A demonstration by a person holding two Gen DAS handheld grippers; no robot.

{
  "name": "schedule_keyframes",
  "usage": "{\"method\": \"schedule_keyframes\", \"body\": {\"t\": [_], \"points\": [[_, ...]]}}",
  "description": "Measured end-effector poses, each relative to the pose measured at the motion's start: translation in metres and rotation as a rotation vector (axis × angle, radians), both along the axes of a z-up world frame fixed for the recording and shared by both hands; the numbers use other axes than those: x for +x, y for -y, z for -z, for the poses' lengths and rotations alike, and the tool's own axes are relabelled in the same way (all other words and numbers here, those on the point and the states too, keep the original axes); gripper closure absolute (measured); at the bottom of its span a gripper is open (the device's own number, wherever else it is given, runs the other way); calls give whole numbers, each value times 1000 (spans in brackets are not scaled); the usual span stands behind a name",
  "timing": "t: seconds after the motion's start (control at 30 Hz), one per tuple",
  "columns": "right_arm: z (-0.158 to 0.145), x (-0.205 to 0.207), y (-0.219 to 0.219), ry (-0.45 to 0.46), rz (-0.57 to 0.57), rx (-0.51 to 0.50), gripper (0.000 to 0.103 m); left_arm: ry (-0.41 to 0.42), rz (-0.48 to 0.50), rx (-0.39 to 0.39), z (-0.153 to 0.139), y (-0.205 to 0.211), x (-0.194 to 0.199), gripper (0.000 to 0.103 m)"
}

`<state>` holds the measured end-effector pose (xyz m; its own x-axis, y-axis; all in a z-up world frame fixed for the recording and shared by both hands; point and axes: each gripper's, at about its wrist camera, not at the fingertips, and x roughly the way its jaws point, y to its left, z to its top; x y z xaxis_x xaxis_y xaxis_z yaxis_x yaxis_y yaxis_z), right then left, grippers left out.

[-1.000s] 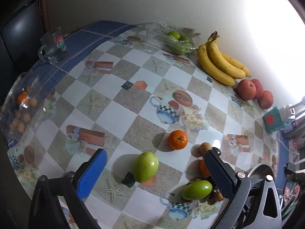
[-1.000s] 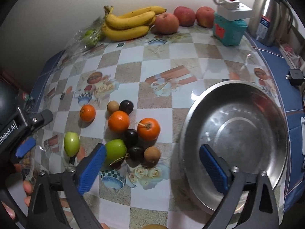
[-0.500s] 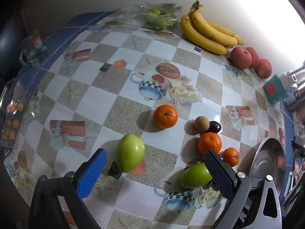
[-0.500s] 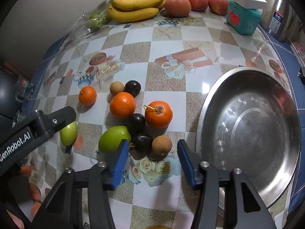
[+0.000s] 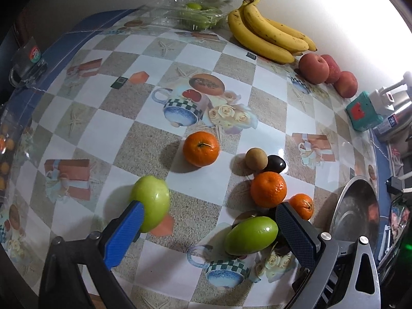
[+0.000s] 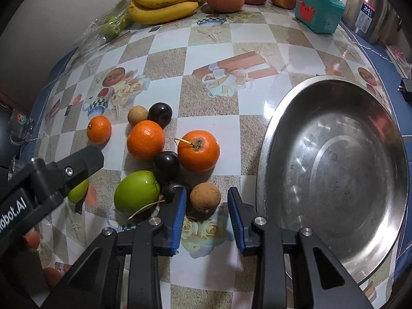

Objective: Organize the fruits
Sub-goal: 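Move the right tool to the brown kiwi and close on it, then grasp the green mango with the left tool while the right tool lifts the kiwi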

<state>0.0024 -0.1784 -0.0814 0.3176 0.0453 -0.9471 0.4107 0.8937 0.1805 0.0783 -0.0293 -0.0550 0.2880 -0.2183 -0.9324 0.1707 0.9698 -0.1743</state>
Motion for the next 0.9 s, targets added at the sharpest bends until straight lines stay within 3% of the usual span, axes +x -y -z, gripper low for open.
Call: {"method": "schedule_keyframes", "body": {"t": [0.23, 0.9], "points": [[2, 3, 2, 5, 12, -7, 71, -14, 1, 36, 8, 1, 1, 0], [4, -2, 10, 22, 45, 46, 77, -57, -18, -27, 5, -3, 2, 0]]}}
